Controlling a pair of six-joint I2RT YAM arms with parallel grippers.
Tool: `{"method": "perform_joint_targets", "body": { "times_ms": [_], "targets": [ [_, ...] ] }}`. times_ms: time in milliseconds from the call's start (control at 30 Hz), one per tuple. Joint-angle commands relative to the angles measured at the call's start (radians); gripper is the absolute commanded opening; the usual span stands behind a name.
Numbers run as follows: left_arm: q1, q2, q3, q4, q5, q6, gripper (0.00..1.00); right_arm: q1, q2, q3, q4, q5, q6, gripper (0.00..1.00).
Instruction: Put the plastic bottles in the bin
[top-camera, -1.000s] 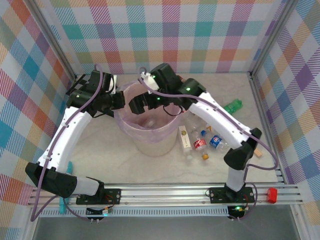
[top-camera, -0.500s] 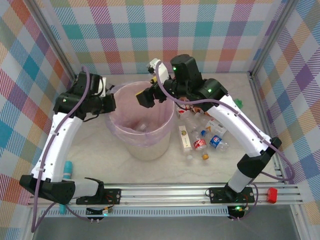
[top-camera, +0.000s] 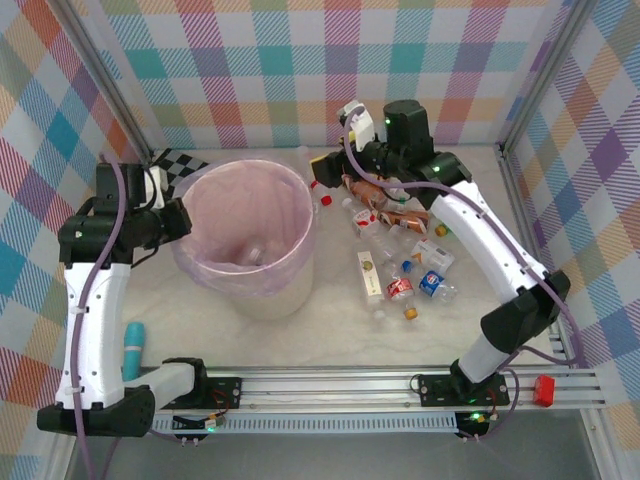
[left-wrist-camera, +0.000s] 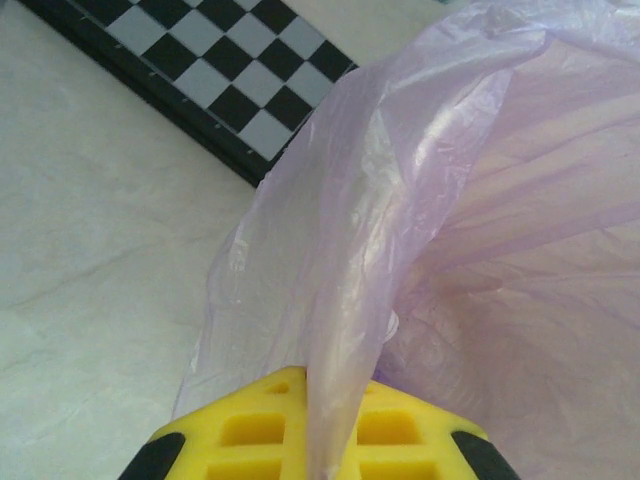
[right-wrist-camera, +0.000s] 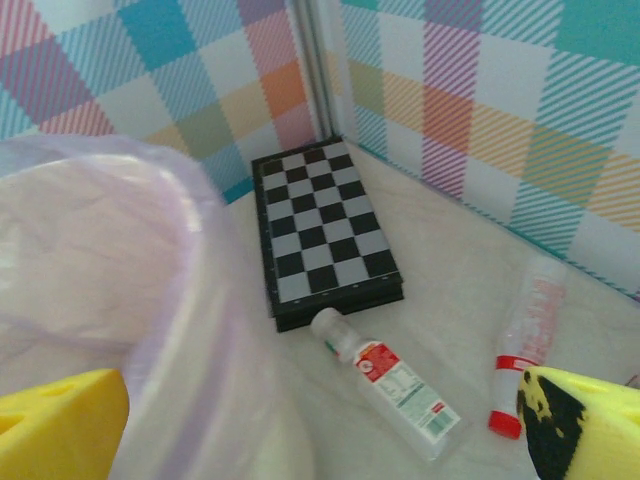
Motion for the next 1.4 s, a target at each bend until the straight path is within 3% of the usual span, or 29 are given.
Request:
{"method": "perform_joint_targets", "body": {
  "times_ms": [0,67,233,367,533,733,1000,1167,1367],
  "targets": [
    [0.054,-0.027,0.033,-0.014,-0.004,0.010,0.00,-0.016,0.110,0.037,-0.003,0.024,-0.022,0.99],
    [0.099,-0.027,0.013,-0.016,-0.016,0.017,0.00,-0.016,0.179,0.095,-0.057,0.063,0.013,0.98],
    [0.237,-0.048,-0.056,0.046,0.077,-0.007,0.00,0.011,0.382,0.280,-0.220,0.130,0.061,0.97],
    [0.311,-0.054,-0.092,0.075,0.079,-0.013,0.00,0.045,0.523,0.352,-0.219,0.122,-0.041,0.98],
    [0.344,-0.058,-0.103,0.087,0.087,-0.011,0.00,0.045,0.701,0.476,-0.254,0.059,-0.234,0.99],
    [0.347,-0.055,-0.099,0.079,0.095,0.003,0.00,0.044,0.884,0.675,-0.362,0.026,-0.288,0.99],
    [0.347,-0.044,-0.099,0.089,0.144,0.003,0.00,0.044,0.964,0.706,-0.405,0.002,-0.287,1.00],
    [0.346,-0.044,-0.105,0.096,0.162,0.004,0.00,0.051,0.905,0.593,-0.398,-0.035,-0.288,0.99],
    [0.345,-0.045,-0.122,0.113,0.184,-0.002,0.00,0.073,0.862,0.473,-0.348,0.005,-0.274,0.99]
  ]
}}
